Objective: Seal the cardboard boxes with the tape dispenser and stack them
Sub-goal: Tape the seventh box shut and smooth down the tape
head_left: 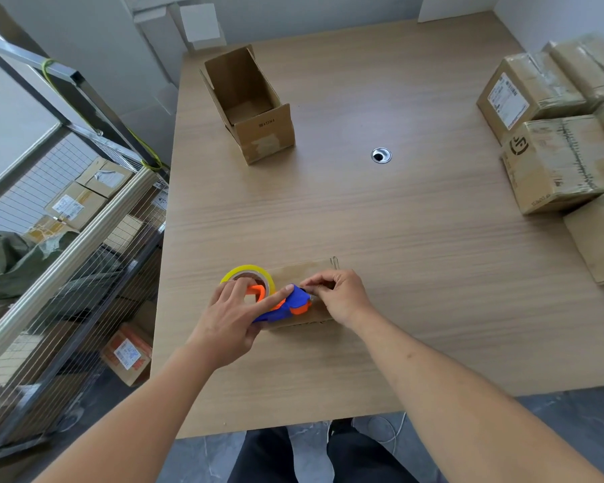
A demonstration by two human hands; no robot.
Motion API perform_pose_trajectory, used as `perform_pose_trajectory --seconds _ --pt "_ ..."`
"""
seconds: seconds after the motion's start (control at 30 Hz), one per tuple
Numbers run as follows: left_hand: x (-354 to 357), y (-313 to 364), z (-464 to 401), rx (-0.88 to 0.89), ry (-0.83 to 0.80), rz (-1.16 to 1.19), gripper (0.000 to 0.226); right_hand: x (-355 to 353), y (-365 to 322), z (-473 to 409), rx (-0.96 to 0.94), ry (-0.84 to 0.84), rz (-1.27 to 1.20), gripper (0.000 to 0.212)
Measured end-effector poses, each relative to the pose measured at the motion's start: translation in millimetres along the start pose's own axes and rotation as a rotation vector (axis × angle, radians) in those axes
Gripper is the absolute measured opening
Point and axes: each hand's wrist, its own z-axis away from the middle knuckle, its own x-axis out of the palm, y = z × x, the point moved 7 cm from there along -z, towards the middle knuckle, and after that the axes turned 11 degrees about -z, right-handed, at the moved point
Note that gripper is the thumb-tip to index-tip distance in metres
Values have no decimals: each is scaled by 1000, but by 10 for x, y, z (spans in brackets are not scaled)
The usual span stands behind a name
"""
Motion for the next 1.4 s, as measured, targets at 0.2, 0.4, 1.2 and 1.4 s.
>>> perform_pose_trajectory --seconds 0.2,0.4,1.2,1.4 --pt "40 -134 2 -46 -71 47 94 -421 54 46 77 137 -86 16" --pt "-14 -120 -36 -23 -59 53 92 -856 155 106 194 301 -98 17" --pt "103 -122 -127 -10 -105 99 91 -684 728 -121 279 324 -88 52" --pt "75 -113 -118 -5 -72 103 92 -594 218 62 -2 434 257 31"
